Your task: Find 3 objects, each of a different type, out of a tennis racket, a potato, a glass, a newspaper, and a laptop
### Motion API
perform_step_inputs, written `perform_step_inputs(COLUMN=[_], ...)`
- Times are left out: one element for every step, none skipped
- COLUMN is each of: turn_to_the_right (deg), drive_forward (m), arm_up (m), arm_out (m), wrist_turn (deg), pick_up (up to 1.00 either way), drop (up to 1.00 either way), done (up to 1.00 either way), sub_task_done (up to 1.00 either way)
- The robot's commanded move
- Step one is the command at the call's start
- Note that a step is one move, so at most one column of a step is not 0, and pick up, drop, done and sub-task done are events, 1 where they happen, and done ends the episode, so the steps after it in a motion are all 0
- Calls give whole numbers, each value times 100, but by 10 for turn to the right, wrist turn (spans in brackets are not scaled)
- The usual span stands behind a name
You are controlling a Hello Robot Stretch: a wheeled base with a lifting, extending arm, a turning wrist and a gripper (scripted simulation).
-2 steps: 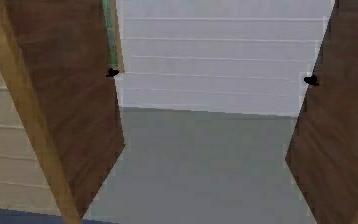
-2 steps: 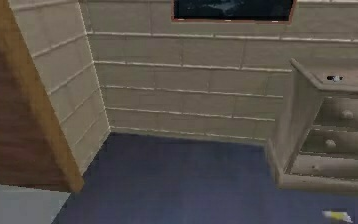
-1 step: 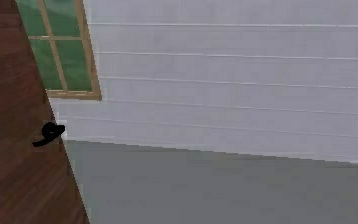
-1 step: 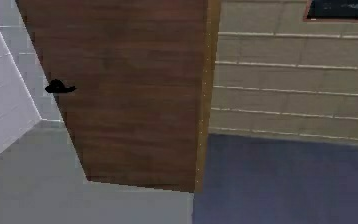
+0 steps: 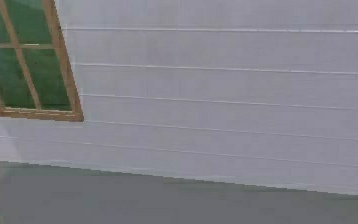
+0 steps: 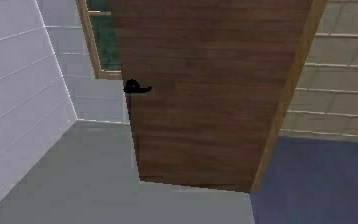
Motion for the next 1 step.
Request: perform_step_inputs(turn_to_the_right=[0], drive_forward=[55], arm_up=[0], arm_out=[0], wrist_turn=[0], pick_up=[0], drop=[0], done=[0], sub_task_done=[0])
